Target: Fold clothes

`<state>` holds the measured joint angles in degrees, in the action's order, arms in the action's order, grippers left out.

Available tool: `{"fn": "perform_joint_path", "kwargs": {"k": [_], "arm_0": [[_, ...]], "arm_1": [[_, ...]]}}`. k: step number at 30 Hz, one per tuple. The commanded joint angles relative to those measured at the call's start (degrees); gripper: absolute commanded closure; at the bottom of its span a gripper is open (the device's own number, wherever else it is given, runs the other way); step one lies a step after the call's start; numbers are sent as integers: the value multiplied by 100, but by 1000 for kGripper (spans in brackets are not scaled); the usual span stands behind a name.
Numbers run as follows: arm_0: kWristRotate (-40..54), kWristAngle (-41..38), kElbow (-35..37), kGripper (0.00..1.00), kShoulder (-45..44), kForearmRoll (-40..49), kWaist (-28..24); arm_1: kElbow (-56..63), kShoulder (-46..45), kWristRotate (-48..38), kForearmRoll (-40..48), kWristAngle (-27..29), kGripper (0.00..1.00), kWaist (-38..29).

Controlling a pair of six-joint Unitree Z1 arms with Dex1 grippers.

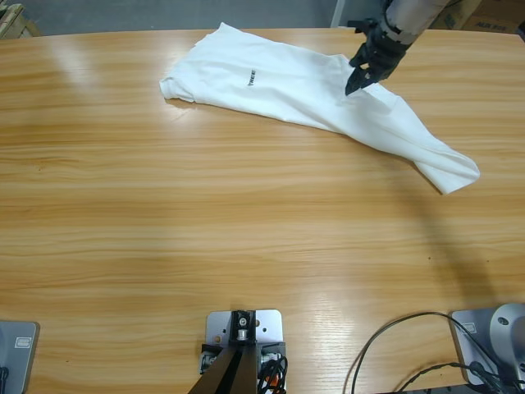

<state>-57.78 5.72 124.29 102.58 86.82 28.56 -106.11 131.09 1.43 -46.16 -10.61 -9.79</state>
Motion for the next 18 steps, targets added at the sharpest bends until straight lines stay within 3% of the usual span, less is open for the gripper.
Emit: {"fn": "perform_joint_path", "kwargs": {"k": [1,3,4,5,11,18], "arm_0": [[-104,82,-73,335,114,758,150],[-100,88,-131,335,70,758,150],[-93,88,-147,335,62,758,150],[-93,88,-155,335,60,758,154],[-155,88,-194,335,65,758,185],[-187,88,-324,334,-16,758,212]], "arm_1": [[261,60,35,-95,178,463,-169],[271,-5,24,-95,414,203,-164],[257,-33,24,-114,542,106,-164],[234,-65,24,-167,655,74,-164],[454,-152,24,-262,561,69,-181],[482,2,31,-218,454,173,-63]]}}
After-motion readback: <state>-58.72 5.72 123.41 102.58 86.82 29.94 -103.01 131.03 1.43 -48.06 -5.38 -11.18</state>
